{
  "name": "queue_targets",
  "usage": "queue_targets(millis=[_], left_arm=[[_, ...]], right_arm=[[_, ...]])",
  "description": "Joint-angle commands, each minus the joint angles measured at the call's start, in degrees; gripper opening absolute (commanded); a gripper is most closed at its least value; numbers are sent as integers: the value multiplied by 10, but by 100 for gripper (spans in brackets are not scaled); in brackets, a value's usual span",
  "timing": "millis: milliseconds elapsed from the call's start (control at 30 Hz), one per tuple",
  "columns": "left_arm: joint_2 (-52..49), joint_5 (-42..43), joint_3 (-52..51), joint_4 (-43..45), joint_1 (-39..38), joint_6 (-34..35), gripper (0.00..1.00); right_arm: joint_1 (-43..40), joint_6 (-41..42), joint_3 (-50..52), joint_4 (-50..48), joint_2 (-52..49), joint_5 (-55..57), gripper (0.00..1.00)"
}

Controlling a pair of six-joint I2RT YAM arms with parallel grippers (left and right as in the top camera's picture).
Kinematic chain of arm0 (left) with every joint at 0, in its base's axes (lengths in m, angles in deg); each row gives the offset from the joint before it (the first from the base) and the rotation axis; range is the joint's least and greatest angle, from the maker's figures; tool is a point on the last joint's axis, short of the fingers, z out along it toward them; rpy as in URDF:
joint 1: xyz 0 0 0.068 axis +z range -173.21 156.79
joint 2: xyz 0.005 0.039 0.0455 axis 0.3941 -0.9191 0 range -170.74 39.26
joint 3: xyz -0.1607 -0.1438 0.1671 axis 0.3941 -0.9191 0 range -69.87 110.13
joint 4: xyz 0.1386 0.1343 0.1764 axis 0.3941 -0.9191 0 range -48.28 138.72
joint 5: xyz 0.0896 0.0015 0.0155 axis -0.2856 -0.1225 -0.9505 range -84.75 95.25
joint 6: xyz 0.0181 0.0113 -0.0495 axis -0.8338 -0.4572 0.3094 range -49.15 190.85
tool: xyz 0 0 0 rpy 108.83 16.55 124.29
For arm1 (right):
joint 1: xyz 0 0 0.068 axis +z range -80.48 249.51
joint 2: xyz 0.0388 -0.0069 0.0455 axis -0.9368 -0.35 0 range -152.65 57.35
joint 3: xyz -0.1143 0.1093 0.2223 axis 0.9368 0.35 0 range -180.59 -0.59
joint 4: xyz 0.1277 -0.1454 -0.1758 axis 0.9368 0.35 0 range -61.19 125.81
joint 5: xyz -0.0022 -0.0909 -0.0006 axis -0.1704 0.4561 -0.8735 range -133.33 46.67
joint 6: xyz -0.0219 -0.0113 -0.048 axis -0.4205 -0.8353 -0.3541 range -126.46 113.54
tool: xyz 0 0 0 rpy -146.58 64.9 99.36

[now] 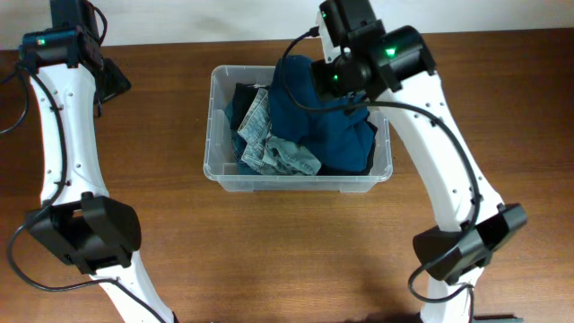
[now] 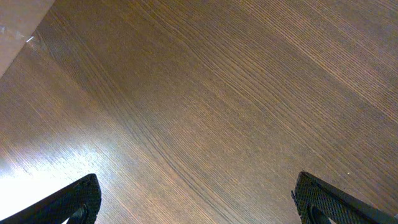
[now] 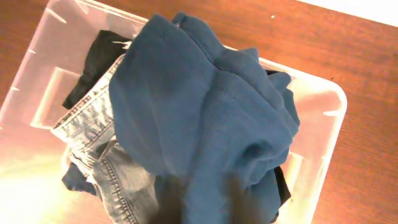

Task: Pack container
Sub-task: 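Press the teal shirt down into the bin with the right gripper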

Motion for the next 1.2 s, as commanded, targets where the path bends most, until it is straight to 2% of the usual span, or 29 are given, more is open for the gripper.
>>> queue_targets(millis=[0, 300, 733, 967, 1067, 1167], left_arm=[[-2, -3, 0, 0, 1, 0, 99], [-2, -3, 0, 0, 1, 0, 99], [-2, -3, 0, 0, 1, 0, 99], [-2, -3, 0, 0, 1, 0, 99], [-2, -3, 0, 0, 1, 0, 99], [-2, -3, 0, 0, 1, 0, 99]], right_arm=[[4, 17, 18, -2, -18, 5, 4], [4, 39, 141, -94, -60, 4, 4], [5, 64, 467, -369, -126, -28, 5], [5, 63, 482, -377, -127, -28, 5], [5, 62, 440, -329, -119, -27, 4], [5, 62, 354, -243, -114, -21, 4]])
